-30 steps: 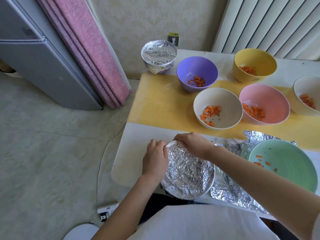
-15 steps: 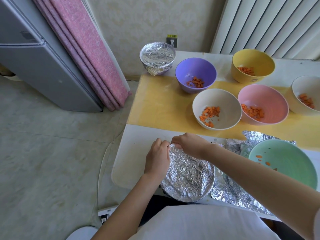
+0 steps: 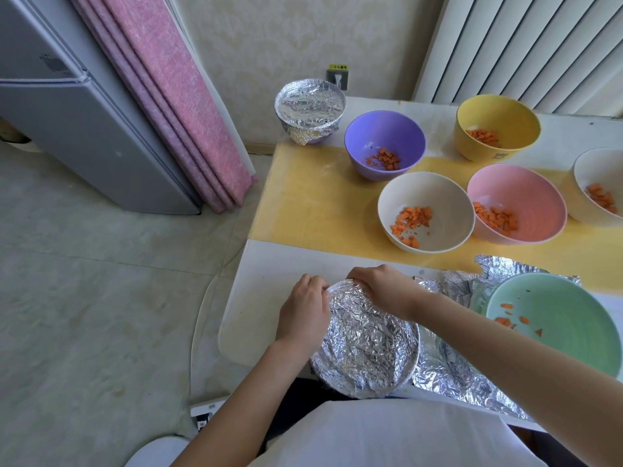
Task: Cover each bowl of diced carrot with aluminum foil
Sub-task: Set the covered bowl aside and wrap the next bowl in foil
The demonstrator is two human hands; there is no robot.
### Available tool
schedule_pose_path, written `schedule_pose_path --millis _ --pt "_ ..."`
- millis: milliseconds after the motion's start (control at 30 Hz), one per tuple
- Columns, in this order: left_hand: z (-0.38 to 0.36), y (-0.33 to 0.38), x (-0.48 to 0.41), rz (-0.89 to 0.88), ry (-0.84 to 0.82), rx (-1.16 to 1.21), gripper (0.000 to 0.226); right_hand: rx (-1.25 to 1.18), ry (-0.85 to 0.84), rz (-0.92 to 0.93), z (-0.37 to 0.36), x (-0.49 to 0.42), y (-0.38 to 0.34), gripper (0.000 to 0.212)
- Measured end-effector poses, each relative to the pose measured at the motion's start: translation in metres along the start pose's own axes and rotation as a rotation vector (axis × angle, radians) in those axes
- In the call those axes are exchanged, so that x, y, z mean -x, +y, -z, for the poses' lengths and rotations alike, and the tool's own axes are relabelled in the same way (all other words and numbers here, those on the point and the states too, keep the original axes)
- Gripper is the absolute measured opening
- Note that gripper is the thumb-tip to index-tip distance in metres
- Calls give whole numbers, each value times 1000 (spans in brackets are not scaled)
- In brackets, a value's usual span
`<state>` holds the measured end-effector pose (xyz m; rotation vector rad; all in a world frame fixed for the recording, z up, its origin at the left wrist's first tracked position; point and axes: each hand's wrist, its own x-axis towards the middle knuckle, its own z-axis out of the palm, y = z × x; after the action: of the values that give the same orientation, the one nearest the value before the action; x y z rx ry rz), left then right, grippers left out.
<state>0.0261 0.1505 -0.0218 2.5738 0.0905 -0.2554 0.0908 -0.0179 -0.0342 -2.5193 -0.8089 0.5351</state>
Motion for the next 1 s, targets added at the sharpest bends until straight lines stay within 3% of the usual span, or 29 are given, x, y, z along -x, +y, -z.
schedule_pose_path --millis 333,467,867,1000 --pt "4 6 -4 -78 43 -26 17 -43 -36 47 7 -1 -7 29" --pt "3 4 -2 -76 47 -34 18 42 -77 52 6 1 -7 40" --pt "1 5 2 -43 56 -7 20 161 -129 50 5 -4 -19 39" --pt "4 -2 5 -30 66 -5 19 50 -116 53 4 -4 -23 41"
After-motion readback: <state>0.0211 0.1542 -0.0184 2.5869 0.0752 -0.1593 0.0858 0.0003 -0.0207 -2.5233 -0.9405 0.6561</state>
